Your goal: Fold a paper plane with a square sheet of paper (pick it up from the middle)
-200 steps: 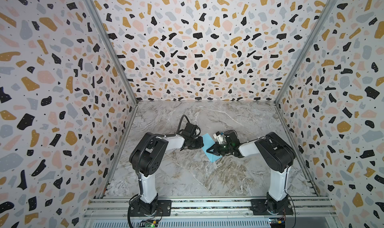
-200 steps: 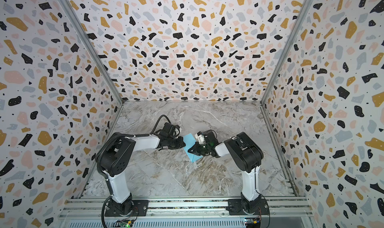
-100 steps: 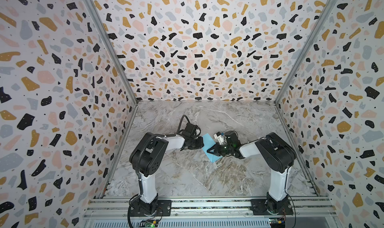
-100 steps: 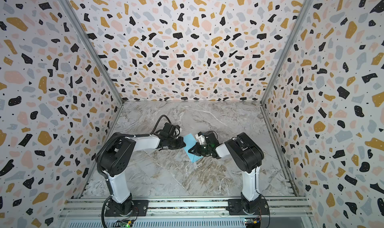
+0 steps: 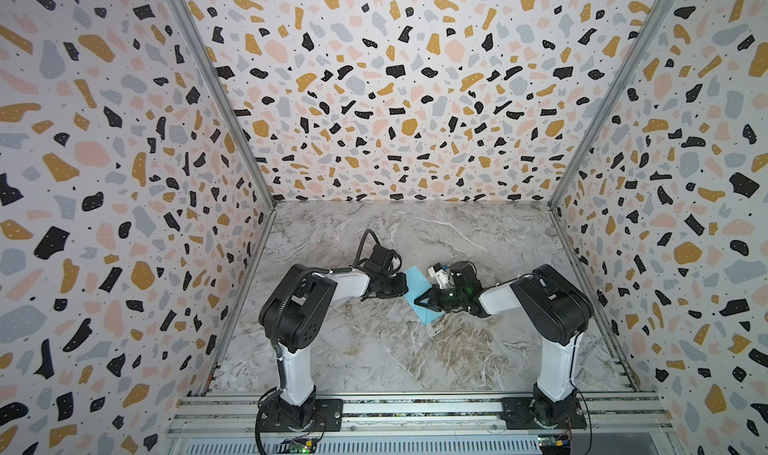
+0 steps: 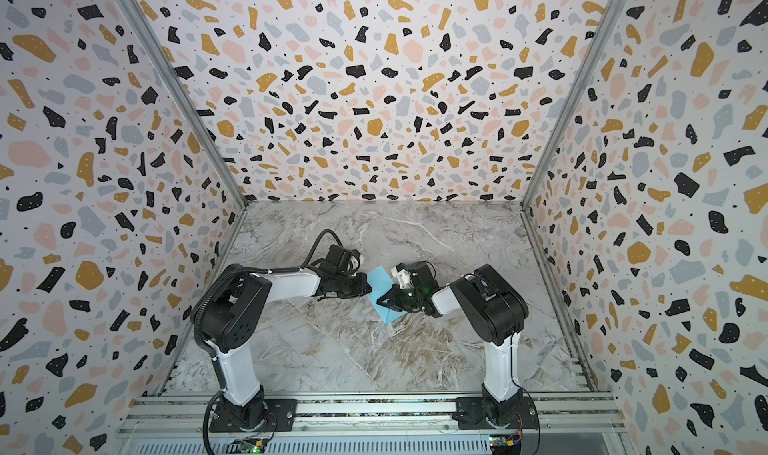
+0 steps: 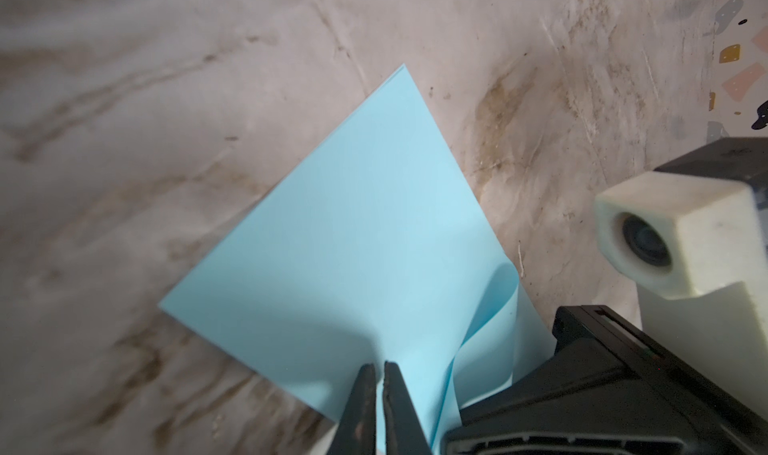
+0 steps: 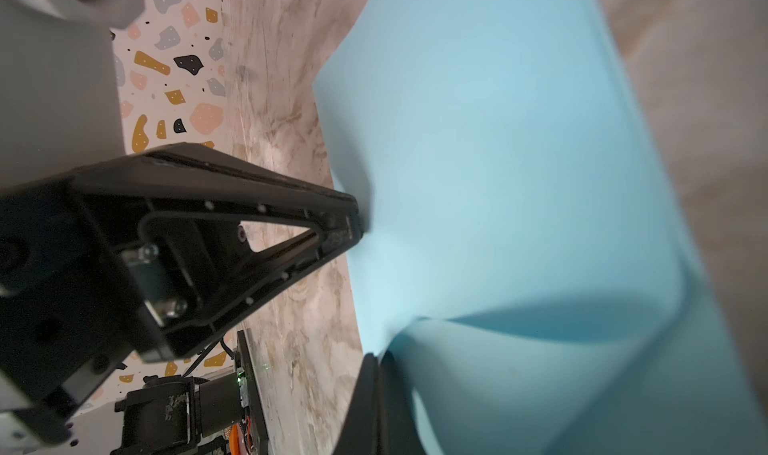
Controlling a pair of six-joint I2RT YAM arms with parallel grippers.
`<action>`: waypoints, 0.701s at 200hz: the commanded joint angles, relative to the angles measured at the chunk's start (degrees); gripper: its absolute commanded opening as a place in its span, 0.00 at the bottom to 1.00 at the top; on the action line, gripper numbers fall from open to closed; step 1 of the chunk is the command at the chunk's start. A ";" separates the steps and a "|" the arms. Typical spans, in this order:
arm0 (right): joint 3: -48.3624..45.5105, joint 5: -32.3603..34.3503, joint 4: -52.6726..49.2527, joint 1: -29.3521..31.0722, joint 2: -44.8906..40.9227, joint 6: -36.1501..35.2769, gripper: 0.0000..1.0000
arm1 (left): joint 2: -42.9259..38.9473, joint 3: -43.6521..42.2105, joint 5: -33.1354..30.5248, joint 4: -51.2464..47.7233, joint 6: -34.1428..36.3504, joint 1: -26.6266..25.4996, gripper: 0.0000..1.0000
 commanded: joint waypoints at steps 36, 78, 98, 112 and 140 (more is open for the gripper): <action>-1.13 2.65 -5.11 -0.26 -1.47 -0.83 0.09 | -3.19 0.33 -1.15 -2.92 -3.09 -0.25 0.18; -1.13 2.94 -5.77 -0.24 -1.53 -0.69 0.21 | -6.87 -1.06 -2.57 -2.04 -5.36 0.03 0.27; -1.13 3.16 -6.26 -0.30 -1.63 -0.70 0.27 | -8.40 -2.11 -3.35 -1.80 -5.64 0.02 0.31; -1.13 3.28 -6.32 -0.31 -1.66 -0.80 0.30 | -9.51 -2.61 -3.67 -1.61 -5.68 0.03 0.34; -0.97 3.77 -7.25 -0.24 -1.56 -1.10 0.26 | -11.02 -3.81 -2.98 -0.42 -5.63 -0.34 0.34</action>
